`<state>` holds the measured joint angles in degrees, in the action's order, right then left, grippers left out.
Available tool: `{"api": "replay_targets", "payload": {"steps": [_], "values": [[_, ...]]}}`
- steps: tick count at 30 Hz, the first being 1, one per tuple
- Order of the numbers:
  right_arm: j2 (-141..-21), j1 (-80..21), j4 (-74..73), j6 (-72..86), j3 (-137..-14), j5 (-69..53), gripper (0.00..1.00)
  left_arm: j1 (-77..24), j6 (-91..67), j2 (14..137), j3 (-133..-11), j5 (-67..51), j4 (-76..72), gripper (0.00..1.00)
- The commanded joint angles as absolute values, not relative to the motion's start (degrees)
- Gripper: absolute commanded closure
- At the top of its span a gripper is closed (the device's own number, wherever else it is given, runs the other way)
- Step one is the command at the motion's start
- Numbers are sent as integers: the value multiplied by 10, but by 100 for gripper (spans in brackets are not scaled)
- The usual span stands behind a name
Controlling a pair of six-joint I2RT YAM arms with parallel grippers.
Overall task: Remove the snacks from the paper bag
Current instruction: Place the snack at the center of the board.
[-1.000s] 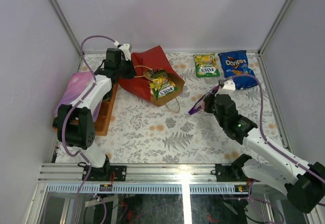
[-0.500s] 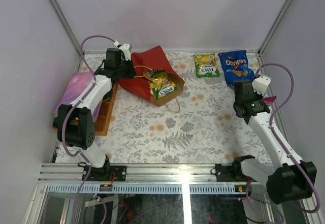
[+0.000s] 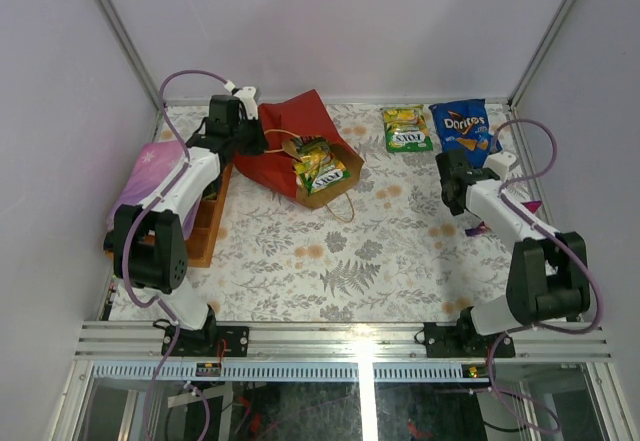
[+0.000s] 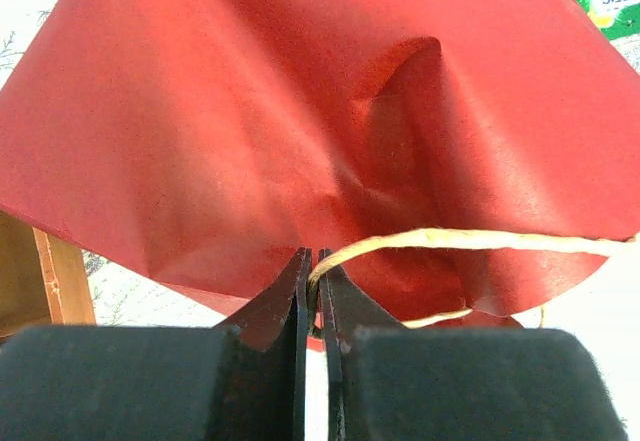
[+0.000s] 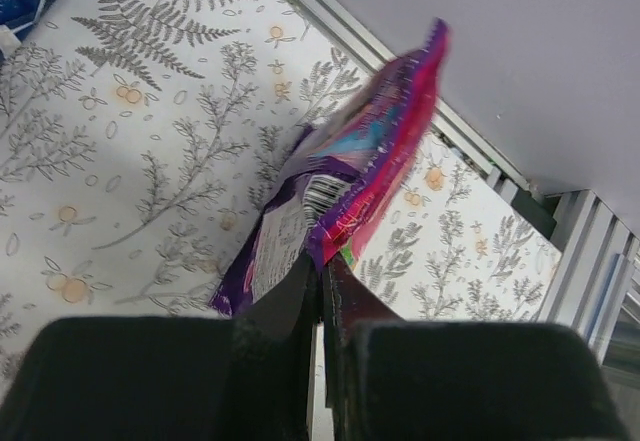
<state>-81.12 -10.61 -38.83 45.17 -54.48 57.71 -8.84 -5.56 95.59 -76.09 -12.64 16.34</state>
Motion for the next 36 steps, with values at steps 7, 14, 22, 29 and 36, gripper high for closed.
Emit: {"api": "replay_targets", "payload": {"steps": [7, 14, 22, 29, 36], "values": [[-921, -108, -373, 548, -644, 604, 100, -76, -51, 976, -769, -107, 156, 96], [-978, -108, -375, 574, -687, 606, 100, -76, -50, 984, -773, -102, 159, 96], [-1007, -109, -311, 523, -694, 551, 14, -76, -49, 995, -779, -98, 163, 95], [-856, -148, -165, 432, -590, 510, 1, -76, -50, 1002, -782, -95, 163, 95], [-746, -264, 124, 302, -411, 265, 0, -76, -54, 1001, -783, -102, 163, 95]]}}
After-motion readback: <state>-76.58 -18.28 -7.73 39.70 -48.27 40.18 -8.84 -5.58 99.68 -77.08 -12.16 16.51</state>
